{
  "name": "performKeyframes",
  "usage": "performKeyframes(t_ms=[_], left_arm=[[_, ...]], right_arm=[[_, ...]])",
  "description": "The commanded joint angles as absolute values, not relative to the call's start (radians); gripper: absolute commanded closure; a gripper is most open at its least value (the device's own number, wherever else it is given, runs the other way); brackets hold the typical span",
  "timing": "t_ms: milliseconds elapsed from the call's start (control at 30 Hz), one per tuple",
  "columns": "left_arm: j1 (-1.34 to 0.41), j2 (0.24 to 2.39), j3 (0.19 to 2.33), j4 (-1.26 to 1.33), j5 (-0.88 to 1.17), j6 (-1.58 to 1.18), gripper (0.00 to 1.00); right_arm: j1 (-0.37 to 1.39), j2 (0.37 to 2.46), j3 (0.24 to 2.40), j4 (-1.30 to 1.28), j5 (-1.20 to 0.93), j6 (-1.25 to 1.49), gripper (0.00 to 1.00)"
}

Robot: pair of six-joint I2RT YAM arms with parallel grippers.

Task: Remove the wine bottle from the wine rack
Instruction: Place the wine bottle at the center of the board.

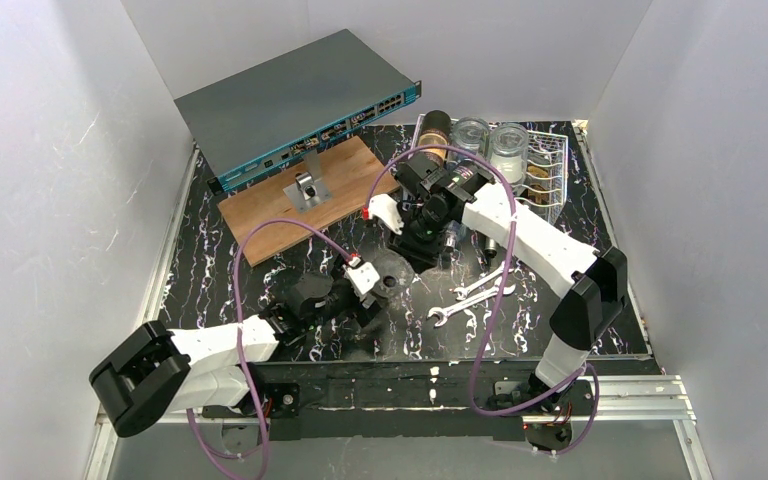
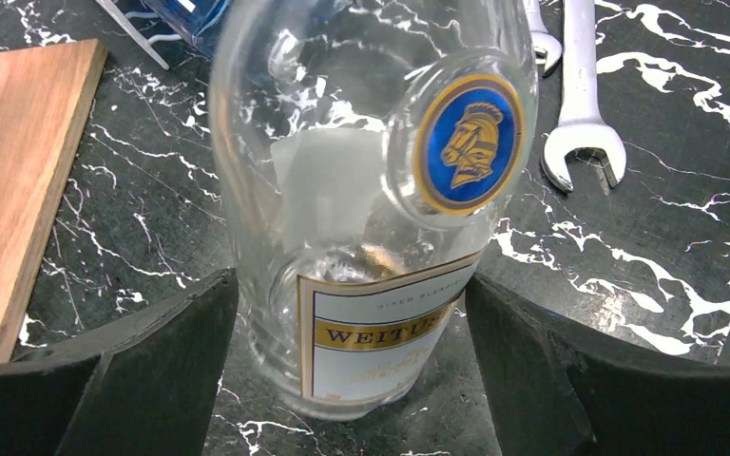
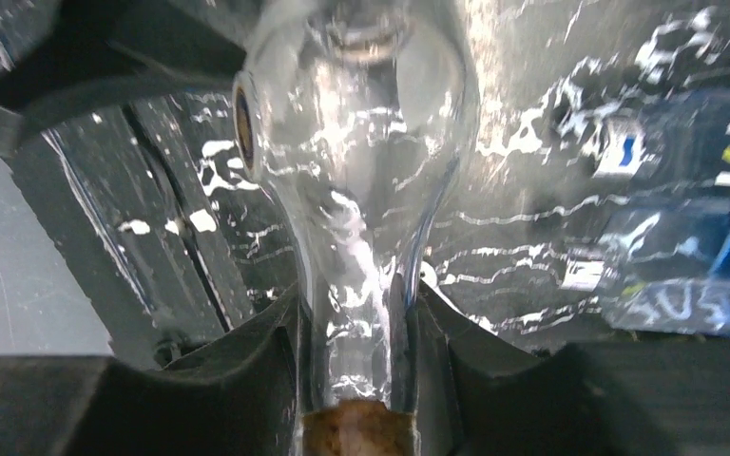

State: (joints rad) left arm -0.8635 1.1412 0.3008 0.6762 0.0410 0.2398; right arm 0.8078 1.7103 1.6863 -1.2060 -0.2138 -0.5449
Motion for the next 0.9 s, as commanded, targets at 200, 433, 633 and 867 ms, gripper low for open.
performKeyframes(t_ms=[200, 433, 633, 867], left_arm=[[-0.867, 1.155, 0.282, 0.707, -0.024, 0.189, 0.19], [-0.868, 1.1, 0.259, 0.707, -0.058, 0.149, 0.17], [-0.867, 0.883, 0.251, 0.577, -0.126, -0.009, 0.02], [-0.868, 0.684, 0.412, 0.151, -0.075, -0.247, 0.02]], right_arm=[[0.815, 1.69, 1.748, -1.151, -0.415, -0.536, 0.53], [0.816, 1.684, 1.758, -1.175, -0.532, -0.562, 0.23], [0.754, 1.61, 1.77, -1.207, -0.523, -0.608, 0.02], [0.547, 1.478, 1.628, -1.167, -0.704, -0.634, 0.02]])
